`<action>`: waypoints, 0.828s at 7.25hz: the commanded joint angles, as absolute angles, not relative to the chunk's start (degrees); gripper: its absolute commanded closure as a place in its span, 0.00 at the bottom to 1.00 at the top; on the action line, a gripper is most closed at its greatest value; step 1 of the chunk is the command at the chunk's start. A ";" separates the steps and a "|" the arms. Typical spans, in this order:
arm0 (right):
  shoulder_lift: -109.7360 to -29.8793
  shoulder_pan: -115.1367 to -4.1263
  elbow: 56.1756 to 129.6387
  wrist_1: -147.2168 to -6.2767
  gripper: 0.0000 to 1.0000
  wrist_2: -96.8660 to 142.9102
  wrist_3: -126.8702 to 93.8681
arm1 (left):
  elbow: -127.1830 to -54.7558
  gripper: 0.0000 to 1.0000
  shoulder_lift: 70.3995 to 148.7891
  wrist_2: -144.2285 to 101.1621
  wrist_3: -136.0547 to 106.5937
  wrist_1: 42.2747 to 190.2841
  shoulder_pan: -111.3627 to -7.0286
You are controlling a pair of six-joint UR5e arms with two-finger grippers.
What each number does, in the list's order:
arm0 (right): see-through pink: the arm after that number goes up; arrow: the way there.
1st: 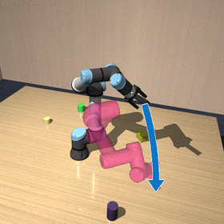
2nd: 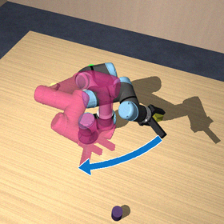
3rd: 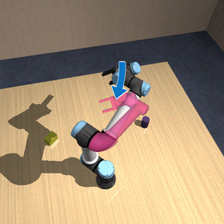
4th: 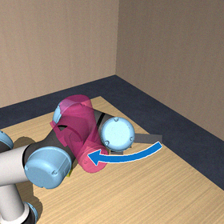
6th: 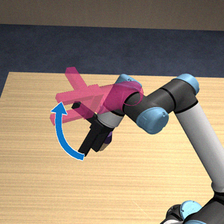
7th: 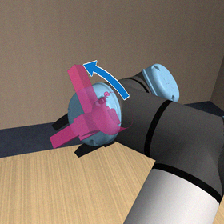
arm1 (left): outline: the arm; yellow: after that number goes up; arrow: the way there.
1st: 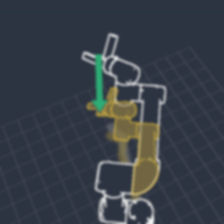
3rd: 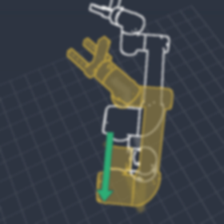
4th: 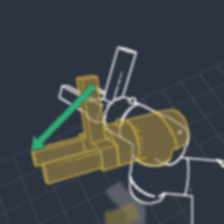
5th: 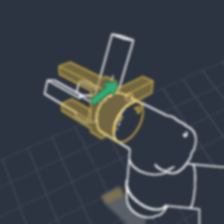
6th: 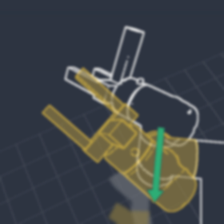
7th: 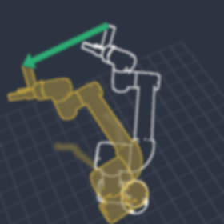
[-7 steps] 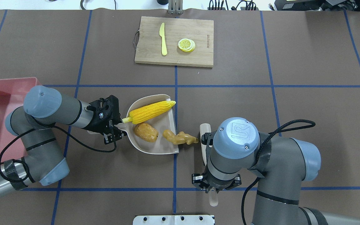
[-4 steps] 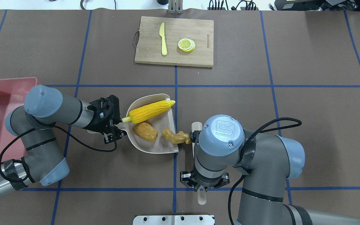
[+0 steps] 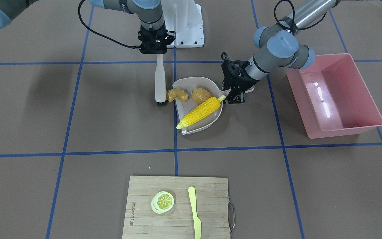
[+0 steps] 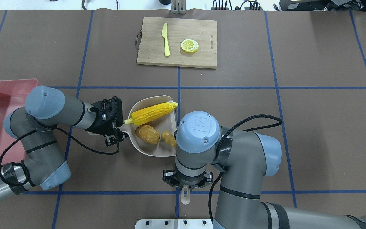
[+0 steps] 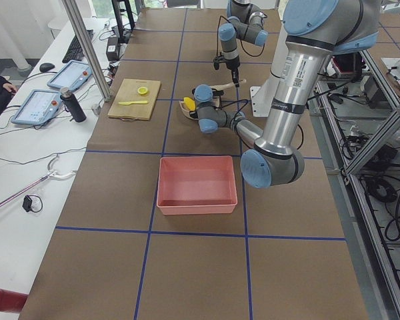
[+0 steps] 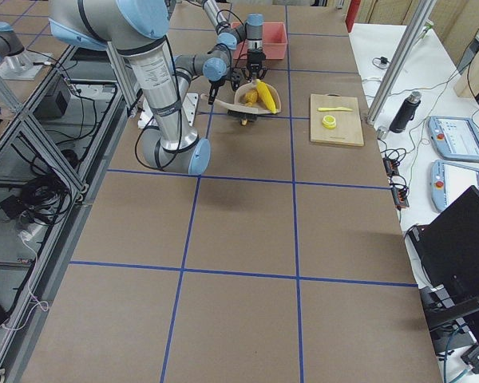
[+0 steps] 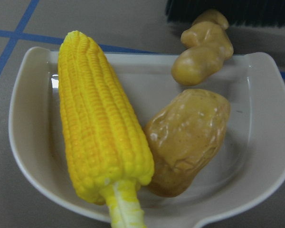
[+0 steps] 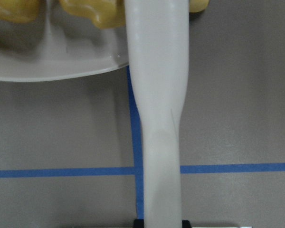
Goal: Sweep and dump trash into bin
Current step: 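Withdraw the brush with the right gripper away from the dustpan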
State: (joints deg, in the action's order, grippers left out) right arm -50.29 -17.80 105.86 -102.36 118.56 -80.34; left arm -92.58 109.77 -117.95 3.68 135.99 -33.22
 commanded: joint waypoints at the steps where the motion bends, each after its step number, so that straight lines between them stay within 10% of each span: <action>1: -48.70 -17.93 104.94 -102.39 1.00 118.65 -80.59 | -92.64 1.00 109.69 -117.86 3.78 135.88 -33.22; 6: -39.83 -20.38 99.75 -106.68 1.00 120.84 -81.91 | -92.64 1.00 109.69 -117.25 4.48 135.44 -33.22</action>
